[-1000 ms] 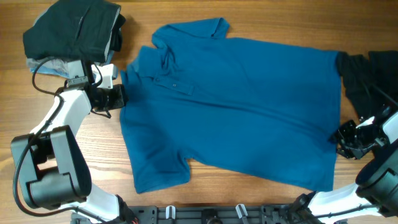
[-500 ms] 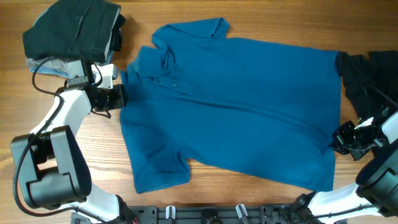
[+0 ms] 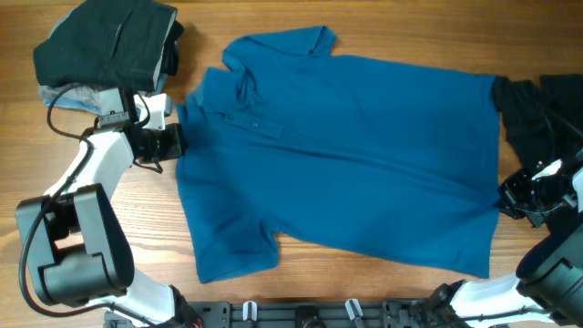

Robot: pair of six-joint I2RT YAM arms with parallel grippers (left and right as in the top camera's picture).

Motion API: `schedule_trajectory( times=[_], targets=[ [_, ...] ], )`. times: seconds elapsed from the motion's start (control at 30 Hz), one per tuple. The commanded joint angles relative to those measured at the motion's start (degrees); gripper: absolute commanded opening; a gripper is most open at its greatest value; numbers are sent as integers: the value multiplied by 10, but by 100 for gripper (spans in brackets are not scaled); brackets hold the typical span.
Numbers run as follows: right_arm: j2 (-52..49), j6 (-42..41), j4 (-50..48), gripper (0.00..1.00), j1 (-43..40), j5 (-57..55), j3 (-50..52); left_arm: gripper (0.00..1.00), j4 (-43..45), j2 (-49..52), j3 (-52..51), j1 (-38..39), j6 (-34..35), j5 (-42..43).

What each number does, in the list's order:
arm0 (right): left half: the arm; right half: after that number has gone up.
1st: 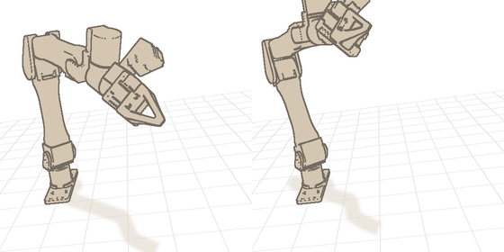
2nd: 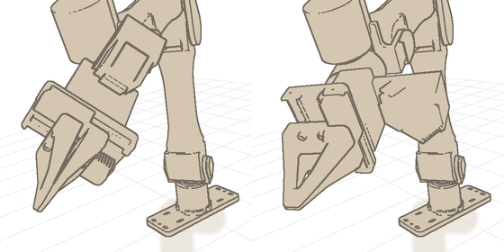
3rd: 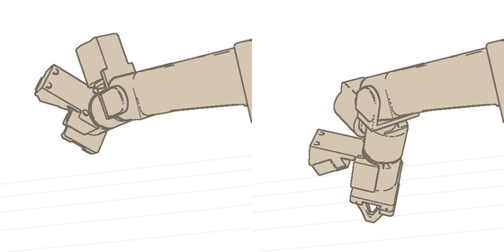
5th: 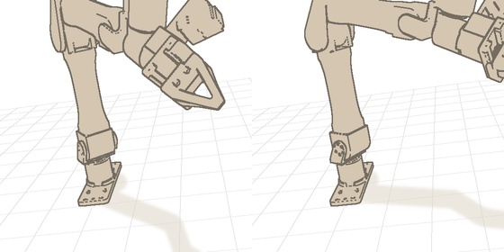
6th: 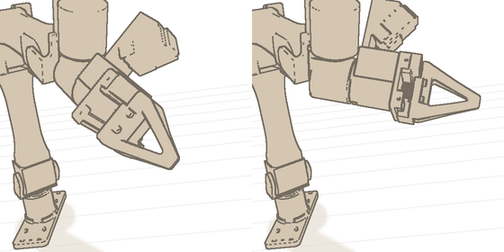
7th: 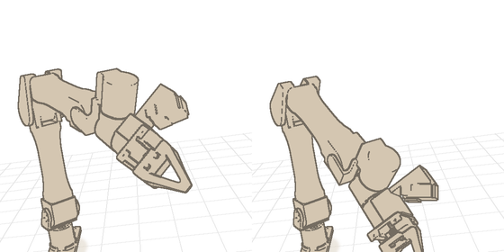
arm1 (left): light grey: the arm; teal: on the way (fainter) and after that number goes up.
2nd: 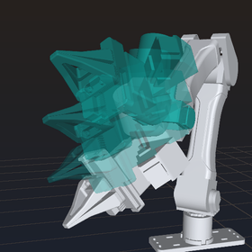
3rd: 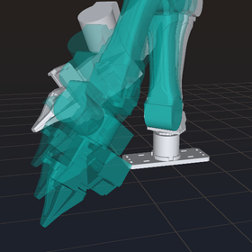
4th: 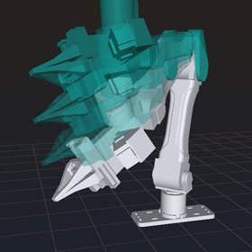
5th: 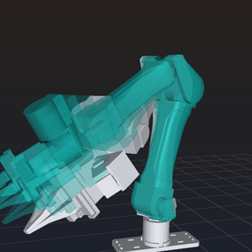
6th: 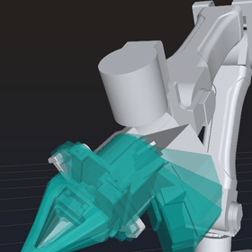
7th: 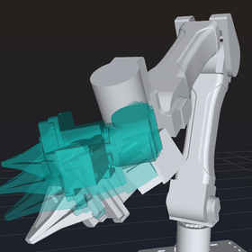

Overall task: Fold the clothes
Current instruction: 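Hold the polo's left and right side edges with both grippers, then lift the polo by both side edges and swing it upward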

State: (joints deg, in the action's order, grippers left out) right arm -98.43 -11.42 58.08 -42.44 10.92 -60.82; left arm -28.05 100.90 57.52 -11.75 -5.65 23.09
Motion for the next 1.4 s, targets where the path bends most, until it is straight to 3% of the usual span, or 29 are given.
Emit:
schedule_trajectory(
  times=[0.0,0.23,0.67,0.8,0.9,1.17,1.37],
  targets=[
    [13,16,-3,4,0,-14,-12,4,-1,-21,16,-4,1,20],
    [90,31,41,4,0,-1,-78,4,-40,-137,85,-27,2,19],
    [224,54,73,4,0,132,-224,4,-39,-328,139,-65,23,-31],
    [239,-6,156,4,0,146,-298,4,-39,-386,153,-78,46,-33],
    [242,-4,214,4,0,130,-367,4,-39,-428,160,-85,61,-38],
    [242,-6,337,4,0,96,-551,4,-96,-530,212,-92,62,-172],
    [256,-22,340,4,0,96,-620,4,-166,-555,325,-92,62,-205]
  ],
)
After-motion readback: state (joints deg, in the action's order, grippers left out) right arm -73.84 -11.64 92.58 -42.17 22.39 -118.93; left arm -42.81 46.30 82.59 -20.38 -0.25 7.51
